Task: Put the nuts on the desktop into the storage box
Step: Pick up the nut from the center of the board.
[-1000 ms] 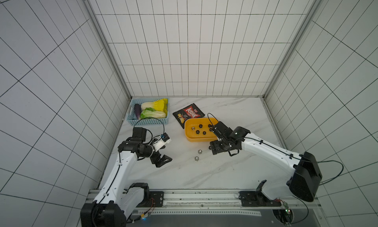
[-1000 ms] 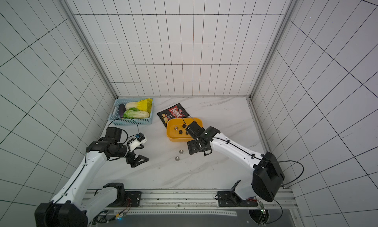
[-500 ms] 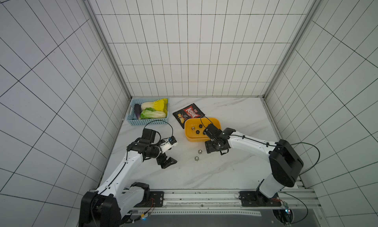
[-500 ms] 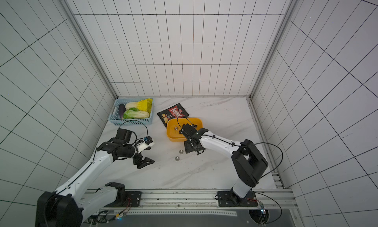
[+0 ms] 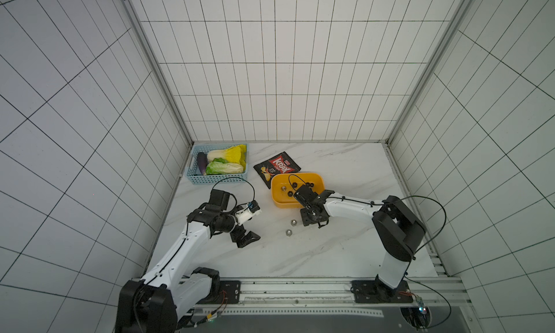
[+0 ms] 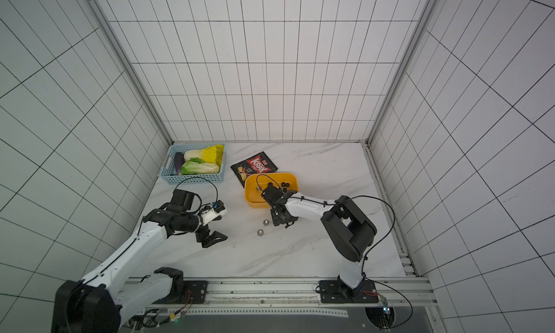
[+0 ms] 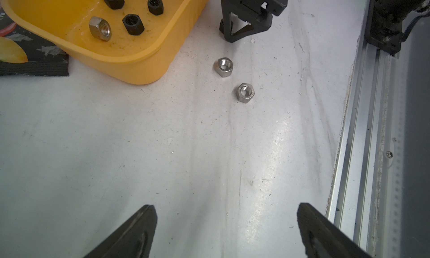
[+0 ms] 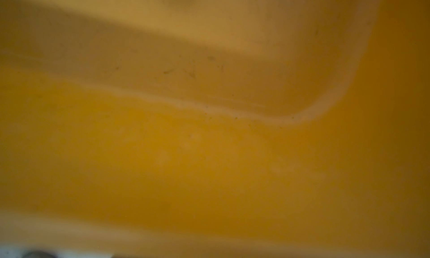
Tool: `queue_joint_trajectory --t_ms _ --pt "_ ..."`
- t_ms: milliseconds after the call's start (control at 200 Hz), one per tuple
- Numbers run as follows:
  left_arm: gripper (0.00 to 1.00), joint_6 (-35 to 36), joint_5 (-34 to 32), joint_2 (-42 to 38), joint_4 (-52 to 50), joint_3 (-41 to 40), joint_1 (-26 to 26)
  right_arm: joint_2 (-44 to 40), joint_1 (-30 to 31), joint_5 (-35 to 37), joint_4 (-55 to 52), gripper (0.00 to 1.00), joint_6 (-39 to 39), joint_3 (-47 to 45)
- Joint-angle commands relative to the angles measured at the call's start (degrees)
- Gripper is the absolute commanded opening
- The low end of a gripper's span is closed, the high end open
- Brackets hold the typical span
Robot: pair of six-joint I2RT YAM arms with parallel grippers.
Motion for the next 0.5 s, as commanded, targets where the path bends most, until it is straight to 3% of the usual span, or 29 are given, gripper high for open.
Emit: queue_joint_trajectory --t_ms 0,225,495 --pt "0.98 -0.1 -0.3 0.0 0.8 -0.5 -0.2 2.6 -0.7 -0.5 0.6 0.49 -0.5 0.8" --pt "0.98 -0.1 -0.5 0.0 0.8 -0.5 -0.3 2.7 -1.1 -1.4 1.2 0.31 -0.8 0.5" --pt "0.98 -0.3 -0.5 -0.1 0.8 -0.5 -0.4 2.8 -1.6 -1.7 1.5 0.26 -2.0 0.2"
